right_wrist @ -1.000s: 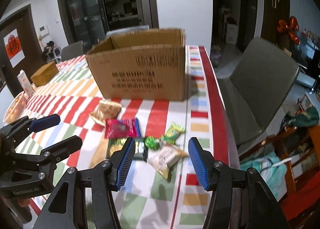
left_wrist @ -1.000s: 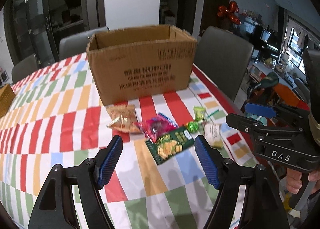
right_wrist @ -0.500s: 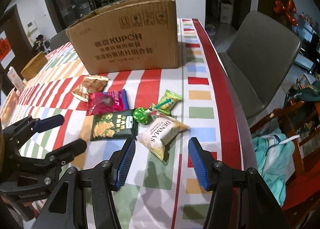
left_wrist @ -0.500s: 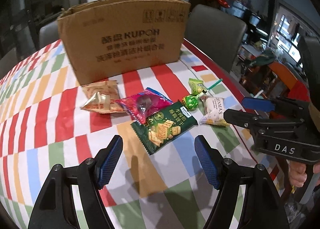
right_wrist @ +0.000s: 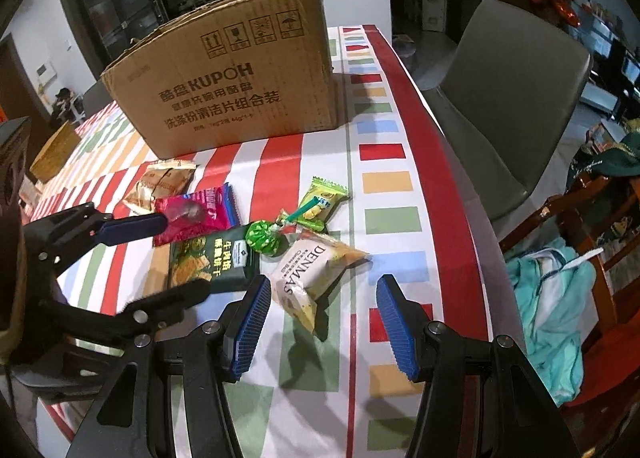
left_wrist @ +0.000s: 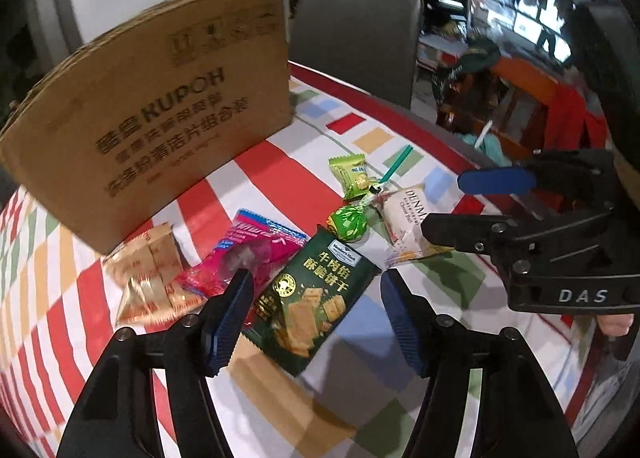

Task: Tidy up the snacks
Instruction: 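Grasp the green cracker packet with the left tool while the right tool grasps the white DENMAS bag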

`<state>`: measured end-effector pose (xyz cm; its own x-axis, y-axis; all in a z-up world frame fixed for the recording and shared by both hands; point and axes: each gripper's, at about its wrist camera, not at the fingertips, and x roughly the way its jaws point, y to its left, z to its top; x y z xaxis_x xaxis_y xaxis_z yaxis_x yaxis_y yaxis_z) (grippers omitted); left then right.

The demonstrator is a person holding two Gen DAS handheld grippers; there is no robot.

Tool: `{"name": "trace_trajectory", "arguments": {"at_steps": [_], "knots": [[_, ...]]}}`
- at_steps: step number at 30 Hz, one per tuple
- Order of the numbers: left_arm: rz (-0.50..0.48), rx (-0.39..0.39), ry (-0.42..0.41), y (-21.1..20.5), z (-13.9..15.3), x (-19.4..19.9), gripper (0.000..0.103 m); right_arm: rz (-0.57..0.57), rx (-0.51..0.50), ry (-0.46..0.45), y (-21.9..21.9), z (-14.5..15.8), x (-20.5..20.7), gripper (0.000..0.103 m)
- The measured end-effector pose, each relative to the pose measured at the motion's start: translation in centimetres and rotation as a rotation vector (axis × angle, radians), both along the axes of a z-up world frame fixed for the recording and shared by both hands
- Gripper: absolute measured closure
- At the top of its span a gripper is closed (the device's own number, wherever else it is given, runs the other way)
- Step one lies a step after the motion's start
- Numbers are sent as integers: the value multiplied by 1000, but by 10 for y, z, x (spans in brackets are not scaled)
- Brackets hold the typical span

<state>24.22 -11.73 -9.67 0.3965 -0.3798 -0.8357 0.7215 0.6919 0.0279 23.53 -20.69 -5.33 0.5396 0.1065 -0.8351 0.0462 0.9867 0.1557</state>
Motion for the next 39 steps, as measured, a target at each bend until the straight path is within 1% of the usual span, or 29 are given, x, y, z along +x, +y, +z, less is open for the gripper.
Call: {"name": "trace_trajectory", "arguments": {"at_steps": [2,4,7,10,14,16,18,20,21,22,23,25,27,28,29,34,39], "knots": [[-22,20,12,-3,-3,5,38,-6,10,6,0,-2,4,47],[-27,33,21,-5,-7,9,42,-8,22,12,0,-5,8,47],[-30,47,45,-7,-14,15,43,-7,38,29,2,-10,15,47],[-35,43,71,-7,-18,15,44,-3,49,37,3,-16,20,47],[-36,51,82,-7,-22,16,43,-1,51,44,4,-19,26,47],[-12,28,116,-5,-23,22,43,0,51,56,5,-22,30,47],[-1,17,127,-4,-24,24,43,-2,67,69,4,-25,33,47],[-6,26,117,-4,-25,21,43,-1,58,64,4,-26,31,50],[-8,32,113,-5,-25,20,43,5,37,65,5,-27,29,55],[-9,37,112,-6,-25,20,43,11,21,63,5,-27,29,57],[-7,42,111,-6,-25,20,43,19,6,61,5,-27,27,61],[0,53,107,-9,-25,20,43,24,-10,57,4,-28,24,63],[13,61,104,-13,-26,20,45,27,-14,57,3,-28,20,65],[19,58,104,-15,-26,20,51,28,-13,57,3,-28,19,65],[33,56,105,-15,-25,19,54,29,-13,56,3,-28,18,66],[97,41,119,-16,-25,18,59,36,0,58,1,-27,13,69],[186,-1,135,-5,-21,9,60,48,11,51,3,-25,4,69]]}}
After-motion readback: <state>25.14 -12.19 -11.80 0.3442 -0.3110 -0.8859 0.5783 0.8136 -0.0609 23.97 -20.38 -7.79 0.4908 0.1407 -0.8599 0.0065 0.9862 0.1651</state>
